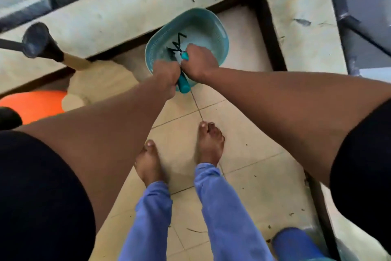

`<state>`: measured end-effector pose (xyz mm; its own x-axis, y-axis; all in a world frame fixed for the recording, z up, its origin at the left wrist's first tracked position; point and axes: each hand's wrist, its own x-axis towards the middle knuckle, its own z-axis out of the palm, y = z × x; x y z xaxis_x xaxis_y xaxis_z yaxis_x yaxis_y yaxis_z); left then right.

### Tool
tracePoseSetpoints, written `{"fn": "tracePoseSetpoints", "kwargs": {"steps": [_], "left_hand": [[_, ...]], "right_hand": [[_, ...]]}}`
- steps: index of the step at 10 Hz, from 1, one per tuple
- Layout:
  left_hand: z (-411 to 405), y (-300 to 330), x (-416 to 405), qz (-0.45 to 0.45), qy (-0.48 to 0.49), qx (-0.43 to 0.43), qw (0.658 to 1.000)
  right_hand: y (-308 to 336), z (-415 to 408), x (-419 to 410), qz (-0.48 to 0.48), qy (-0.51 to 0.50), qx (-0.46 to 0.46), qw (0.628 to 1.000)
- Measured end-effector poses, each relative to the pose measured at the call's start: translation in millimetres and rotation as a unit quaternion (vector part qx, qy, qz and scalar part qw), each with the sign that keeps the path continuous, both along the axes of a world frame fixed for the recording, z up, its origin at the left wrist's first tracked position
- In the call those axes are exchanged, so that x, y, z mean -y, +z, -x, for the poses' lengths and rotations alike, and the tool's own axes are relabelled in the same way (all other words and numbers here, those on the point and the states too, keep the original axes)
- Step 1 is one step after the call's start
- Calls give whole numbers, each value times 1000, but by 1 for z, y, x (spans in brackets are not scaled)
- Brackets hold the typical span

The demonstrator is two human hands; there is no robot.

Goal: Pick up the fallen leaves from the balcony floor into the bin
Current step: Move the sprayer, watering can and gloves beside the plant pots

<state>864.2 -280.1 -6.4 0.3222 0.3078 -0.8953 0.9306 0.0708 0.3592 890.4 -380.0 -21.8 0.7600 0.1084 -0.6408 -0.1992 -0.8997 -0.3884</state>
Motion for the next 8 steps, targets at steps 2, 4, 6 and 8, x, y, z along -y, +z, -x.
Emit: {"fn": "tracePoseSetpoints", "kwargs": {"steps": [2,4,6,8], "left_hand": [[6,-39,-9,14,13,-8,1000],[15,-14,-13,47,33,-9,998],[46,50,-15,81,44,-34,995],[116,160,-38,87,-121,-57,987]], "right_hand": [[-13,7,-3,35,22,-23,999],[-1,9,3,66,32,-36,997],[48,20,7,52,35,-33,998],[163,52,3,4,24,-109,994]]}}
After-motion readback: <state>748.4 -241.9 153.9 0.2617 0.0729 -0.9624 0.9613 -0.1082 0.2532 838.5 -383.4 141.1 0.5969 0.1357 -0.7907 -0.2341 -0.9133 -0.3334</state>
